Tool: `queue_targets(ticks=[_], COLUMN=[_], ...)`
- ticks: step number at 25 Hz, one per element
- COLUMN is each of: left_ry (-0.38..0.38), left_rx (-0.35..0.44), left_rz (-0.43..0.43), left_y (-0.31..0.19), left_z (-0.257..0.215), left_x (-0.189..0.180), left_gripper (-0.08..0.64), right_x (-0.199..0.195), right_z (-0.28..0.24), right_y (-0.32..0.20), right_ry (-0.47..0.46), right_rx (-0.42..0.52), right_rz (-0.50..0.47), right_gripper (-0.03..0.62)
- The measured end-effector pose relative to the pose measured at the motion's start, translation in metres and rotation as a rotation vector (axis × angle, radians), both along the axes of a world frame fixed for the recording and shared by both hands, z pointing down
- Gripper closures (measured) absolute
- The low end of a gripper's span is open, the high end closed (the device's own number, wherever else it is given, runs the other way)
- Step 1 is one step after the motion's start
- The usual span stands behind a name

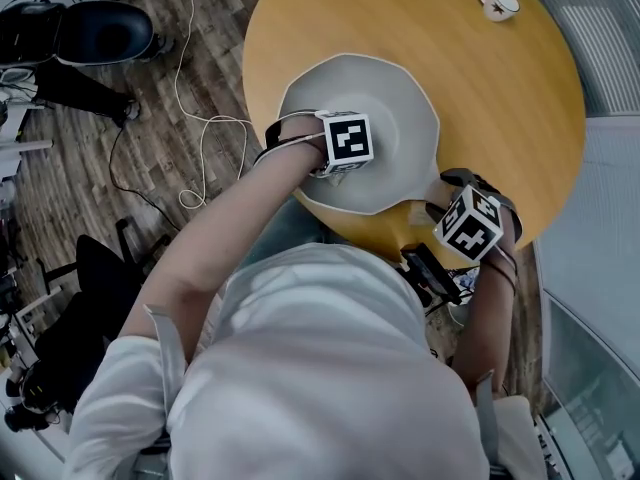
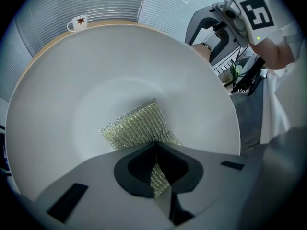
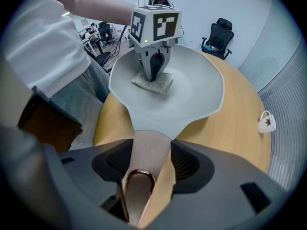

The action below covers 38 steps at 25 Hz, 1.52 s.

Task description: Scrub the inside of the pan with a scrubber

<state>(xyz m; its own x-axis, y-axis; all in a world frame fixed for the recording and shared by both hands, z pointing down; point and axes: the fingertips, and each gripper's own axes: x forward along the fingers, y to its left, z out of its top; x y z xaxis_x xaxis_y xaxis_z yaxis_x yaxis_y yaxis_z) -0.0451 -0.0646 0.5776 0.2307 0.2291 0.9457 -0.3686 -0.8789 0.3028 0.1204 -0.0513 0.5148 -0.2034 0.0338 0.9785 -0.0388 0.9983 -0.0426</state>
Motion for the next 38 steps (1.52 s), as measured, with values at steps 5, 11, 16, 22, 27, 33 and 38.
queue_targets(ticks=[5,11,16,22,27,33,38], left_ry=[0.049,0.069,0.092,0.126,0.147,0.197,0.223], left_rx=[0.003,0.016,0.031,0.045,0.064,0.11,0.123], left_rz=[-0.012,-0.011,-0.015,-0.032,-0.045,-0.09,-0.132], left_y=[0.006,0.011,0.011,0.005,-0.003,-0.016,-0.026], left_z=[0.0,0.005,0.005,0.007,0.006,0.004,-0.002], left_x=[0.015,0.026,0.035,0.046,0.053,0.062,0.065], left_gripper=[0.543,0.543,0.543,0.543,0.543,0.543,0.543], right_x=[-0.001,-0.004,-0.006,-0.008,-0.009,-0.009,-0.009], right_z=[0.0,0.006,0.006,0.007,0.008,0.006,0.005], right_y=[0.0,0.005,0.007,0.006,0.005,0.004,0.005], right_ry=[-0.007,-0.012,-0.023,-0.03,-0.029,-0.038,-0.042], right_rx=[0.004,0.002,0.0,0.001,0.004,-0.001,-0.001], right_rz=[-0.001,-0.008,-0.01,-0.012,-0.013,-0.008,-0.009], right_gripper=[0.35,0.35,0.35,0.35,0.35,0.35,0.35])
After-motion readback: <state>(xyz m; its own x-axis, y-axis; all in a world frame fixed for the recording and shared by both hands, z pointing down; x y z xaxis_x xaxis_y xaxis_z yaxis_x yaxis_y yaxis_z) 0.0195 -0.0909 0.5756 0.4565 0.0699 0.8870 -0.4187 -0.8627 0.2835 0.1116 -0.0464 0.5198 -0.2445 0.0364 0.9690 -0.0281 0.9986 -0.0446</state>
